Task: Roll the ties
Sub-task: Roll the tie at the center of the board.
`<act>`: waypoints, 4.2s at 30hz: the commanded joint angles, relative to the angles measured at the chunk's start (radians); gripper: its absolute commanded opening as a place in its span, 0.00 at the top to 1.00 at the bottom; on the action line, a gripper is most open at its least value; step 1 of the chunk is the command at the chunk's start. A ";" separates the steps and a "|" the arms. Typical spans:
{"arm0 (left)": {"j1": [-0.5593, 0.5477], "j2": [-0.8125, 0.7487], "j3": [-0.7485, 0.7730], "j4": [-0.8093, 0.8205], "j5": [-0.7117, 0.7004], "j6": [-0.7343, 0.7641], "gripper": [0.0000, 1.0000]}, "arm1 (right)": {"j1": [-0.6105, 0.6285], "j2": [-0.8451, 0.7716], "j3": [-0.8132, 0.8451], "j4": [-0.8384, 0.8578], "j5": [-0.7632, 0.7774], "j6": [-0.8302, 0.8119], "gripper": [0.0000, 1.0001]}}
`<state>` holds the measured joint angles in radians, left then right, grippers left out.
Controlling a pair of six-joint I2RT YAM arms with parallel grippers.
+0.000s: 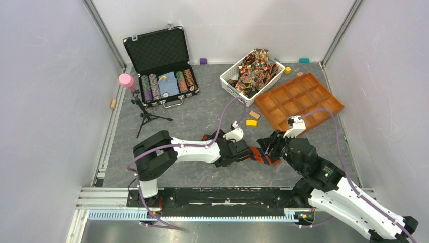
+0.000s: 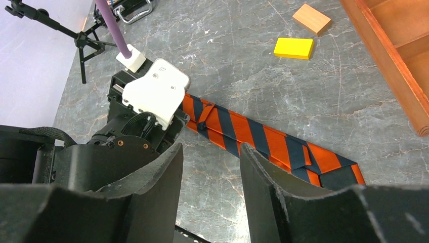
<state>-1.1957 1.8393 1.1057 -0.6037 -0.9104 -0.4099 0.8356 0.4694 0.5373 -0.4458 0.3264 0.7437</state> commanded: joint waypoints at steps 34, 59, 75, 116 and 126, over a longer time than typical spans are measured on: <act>-0.051 0.037 0.061 0.064 0.151 -0.163 0.38 | 0.000 -0.025 0.030 -0.042 0.053 0.016 0.46; 0.032 -0.582 -0.102 -0.010 0.232 -0.248 0.25 | 0.000 0.252 0.130 0.009 0.043 -0.279 0.12; 0.689 -1.012 -0.407 -0.008 0.689 -0.258 0.09 | 0.151 1.055 0.551 0.158 -0.347 -0.674 0.02; 0.743 -1.196 -0.479 -0.099 0.643 -0.294 0.00 | 0.172 1.498 0.702 0.160 -0.349 -0.882 0.02; 0.743 -1.190 -0.479 -0.095 0.646 -0.295 0.00 | 0.153 1.470 0.658 0.111 -0.333 -0.892 0.05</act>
<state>-0.4591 0.6521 0.6308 -0.7090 -0.2539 -0.6670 0.9997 1.9312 1.2263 -0.2531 -0.0273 -0.1143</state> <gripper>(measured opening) 0.993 0.964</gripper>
